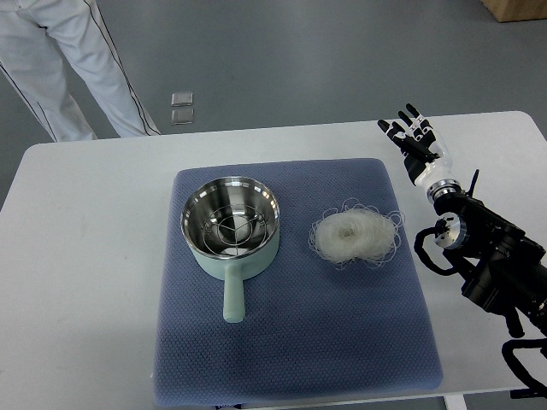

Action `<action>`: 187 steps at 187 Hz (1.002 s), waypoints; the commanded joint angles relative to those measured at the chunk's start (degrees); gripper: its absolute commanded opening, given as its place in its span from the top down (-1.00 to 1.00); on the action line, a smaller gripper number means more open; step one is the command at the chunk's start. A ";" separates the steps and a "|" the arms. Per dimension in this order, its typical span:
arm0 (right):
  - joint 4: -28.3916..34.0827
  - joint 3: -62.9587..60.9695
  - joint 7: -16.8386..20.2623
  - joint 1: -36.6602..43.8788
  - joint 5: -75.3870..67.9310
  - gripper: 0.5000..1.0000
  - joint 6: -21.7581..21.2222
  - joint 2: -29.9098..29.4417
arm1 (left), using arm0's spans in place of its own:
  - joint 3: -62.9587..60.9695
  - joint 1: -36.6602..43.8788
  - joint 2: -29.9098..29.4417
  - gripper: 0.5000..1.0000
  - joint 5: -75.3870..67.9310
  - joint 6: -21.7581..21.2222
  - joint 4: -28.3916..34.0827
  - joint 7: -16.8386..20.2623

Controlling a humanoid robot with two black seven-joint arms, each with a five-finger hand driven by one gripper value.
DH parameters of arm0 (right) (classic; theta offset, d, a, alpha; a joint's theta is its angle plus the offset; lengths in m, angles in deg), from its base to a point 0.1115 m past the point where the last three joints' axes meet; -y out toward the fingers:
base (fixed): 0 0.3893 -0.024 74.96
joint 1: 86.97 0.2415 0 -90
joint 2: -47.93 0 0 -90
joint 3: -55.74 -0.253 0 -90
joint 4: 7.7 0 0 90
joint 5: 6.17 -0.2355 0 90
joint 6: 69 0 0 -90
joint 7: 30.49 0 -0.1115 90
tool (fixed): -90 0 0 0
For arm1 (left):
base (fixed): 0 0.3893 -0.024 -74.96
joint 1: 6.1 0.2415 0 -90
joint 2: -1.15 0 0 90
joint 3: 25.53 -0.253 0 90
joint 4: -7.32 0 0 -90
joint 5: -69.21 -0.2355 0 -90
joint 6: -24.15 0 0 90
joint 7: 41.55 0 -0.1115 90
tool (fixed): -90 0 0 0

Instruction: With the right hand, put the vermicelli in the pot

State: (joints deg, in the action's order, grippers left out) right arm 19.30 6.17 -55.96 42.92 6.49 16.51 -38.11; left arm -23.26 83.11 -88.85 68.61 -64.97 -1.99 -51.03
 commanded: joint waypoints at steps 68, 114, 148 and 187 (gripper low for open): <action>-0.01 0.00 -0.01 -0.08 0.00 -0.72 0.00 0.08 | 0.02 -0.52 0.00 -1.00 0.08 -0.27 0.00 -0.01; -0.10 0.00 -0.01 0.01 0.00 -0.72 -0.18 0.08 | 0.11 -0.43 0.00 -1.00 0.08 -0.27 -0.09 0.08; -0.10 -0.09 -0.01 0.10 0.00 -0.72 -0.18 0.00 | 0.11 -0.43 0.00 -1.00 0.08 -0.27 0.00 0.08; -0.10 0.00 -0.01 0.19 0.00 -0.72 -0.18 0.09 | 0.20 -0.43 0.00 -1.00 0.08 -0.27 -0.09 0.08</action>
State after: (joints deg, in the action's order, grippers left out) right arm 19.19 6.08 -55.98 43.09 6.49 16.34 -38.11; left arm -23.08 82.67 -88.85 68.71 -65.25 -2.05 -50.96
